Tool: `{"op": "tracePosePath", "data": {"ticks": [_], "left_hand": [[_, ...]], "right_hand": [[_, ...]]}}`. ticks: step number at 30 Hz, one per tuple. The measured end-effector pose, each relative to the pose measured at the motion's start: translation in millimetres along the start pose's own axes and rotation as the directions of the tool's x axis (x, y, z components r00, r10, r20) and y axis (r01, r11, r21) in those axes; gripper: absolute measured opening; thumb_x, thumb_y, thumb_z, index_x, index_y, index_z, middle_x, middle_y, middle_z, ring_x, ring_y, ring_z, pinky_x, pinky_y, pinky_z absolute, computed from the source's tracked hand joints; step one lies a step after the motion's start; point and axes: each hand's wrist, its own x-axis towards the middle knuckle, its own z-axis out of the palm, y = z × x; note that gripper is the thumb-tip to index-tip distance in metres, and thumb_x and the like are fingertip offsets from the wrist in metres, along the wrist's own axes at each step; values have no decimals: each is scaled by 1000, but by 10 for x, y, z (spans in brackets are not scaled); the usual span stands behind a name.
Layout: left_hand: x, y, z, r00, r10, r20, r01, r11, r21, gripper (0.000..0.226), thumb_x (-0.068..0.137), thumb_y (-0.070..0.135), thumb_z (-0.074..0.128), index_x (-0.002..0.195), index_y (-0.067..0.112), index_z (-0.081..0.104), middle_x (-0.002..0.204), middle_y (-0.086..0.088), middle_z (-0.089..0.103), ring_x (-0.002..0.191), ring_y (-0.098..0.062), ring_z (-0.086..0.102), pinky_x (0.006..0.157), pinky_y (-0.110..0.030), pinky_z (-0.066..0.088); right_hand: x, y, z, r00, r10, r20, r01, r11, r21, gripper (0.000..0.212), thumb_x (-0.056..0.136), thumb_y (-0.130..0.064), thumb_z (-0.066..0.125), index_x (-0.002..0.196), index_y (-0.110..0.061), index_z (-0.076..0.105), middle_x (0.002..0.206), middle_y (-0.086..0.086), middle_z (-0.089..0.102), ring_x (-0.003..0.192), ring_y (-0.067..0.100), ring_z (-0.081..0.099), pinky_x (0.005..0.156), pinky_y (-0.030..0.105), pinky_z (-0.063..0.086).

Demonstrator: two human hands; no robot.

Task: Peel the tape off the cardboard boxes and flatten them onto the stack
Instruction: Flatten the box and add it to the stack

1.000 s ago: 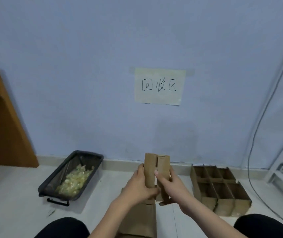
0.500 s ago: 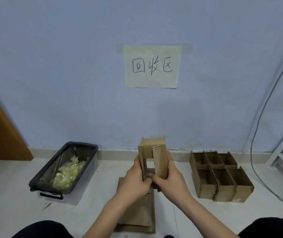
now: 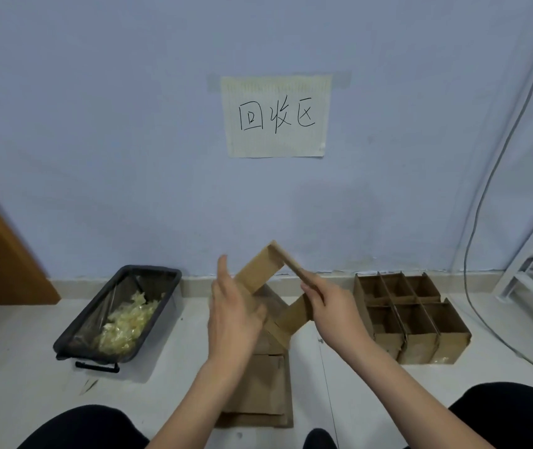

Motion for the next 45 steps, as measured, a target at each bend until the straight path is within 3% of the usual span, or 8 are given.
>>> {"op": "tracePosePath", "data": {"ticks": [6, 11, 20, 28, 33, 38, 42, 45], "left_hand": [[44, -58, 41, 999, -30, 32, 19, 957, 290, 85, 86, 32, 67, 156, 9, 23, 133, -8, 59, 103, -29, 67, 80, -40, 55], [66, -89, 58, 996, -83, -31, 87, 983, 164, 14, 95, 22, 55, 99, 9, 58, 90, -9, 63, 73, -27, 59, 63, -36, 48], [7, 52, 116, 961, -168, 219, 204, 967, -150, 28, 100, 14, 40, 128, 17, 40, 97, -11, 60, 91, -38, 63, 69, -36, 43], [203, 29, -131, 870, -253, 423, 489, 343, -802, 22, 88, -17, 40, 86, 1, 53, 77, -12, 54, 77, -28, 53, 69, -34, 52], [170, 209, -290, 856, -43, 516, 518, 55, -854, 21, 101, 10, 54, 119, 1, 62, 113, -16, 73, 110, -30, 69, 89, -44, 61], [192, 93, -162, 777, -309, 548, 532, -143, -835, 32, 107, 24, 48, 133, 7, 57, 122, -17, 71, 108, -29, 69, 83, -43, 57], [261, 21, -155, 763, -338, 551, 558, -85, -825, 24, 102, 10, 57, 126, 6, 60, 122, -18, 71, 108, -28, 69, 82, -41, 60], [393, -266, -182, 831, -468, 299, 483, 341, -807, 58, 89, -2, 72, 141, 7, 49, 139, -19, 60, 118, -29, 63, 99, -44, 55]], "right_hand": [[-168, -110, 119, 957, -230, 176, 279, 892, -354, 45, 105, -14, 43, 144, -34, 50, 153, -4, 45, 145, 18, 34, 108, 32, 40], [-175, -49, 322, 984, -94, -153, 117, 983, 143, 76, 90, -35, 70, 153, -39, 29, 162, -12, 24, 147, 2, 26, 113, 17, 29], [-110, 113, 310, 959, 269, -92, -250, 952, 178, 74, 87, -20, 58, 151, -31, 21, 119, 4, 63, 96, 23, 62, 82, 37, 54], [-14, 2, 45, 991, 70, 112, -88, 982, 166, 64, 99, -21, 53, 150, -50, 29, 165, -16, 3, 139, 1, 33, 79, -3, 34], [-62, -22, 57, 960, 36, 276, -85, 982, 166, 82, 77, -70, 64, 149, -40, 41, 158, -27, -22, 145, -7, 10, 109, 16, 23], [-26, 15, 101, 984, 161, 83, -179, 926, 333, 76, 93, -44, 64, 156, -40, 21, 162, -13, 19, 145, 15, 34, 116, 41, 36], [65, 47, 20, 915, 303, 267, -402, 614, 679, 51, 93, -9, 68, 140, -7, 49, 121, 6, 71, 107, 22, 70, 98, 45, 54], [89, 121, -46, 925, 344, 164, -367, 690, 623, 34, 92, -9, 70, 125, -9, 62, 112, 4, 74, 102, 20, 72, 95, 45, 56]]}}
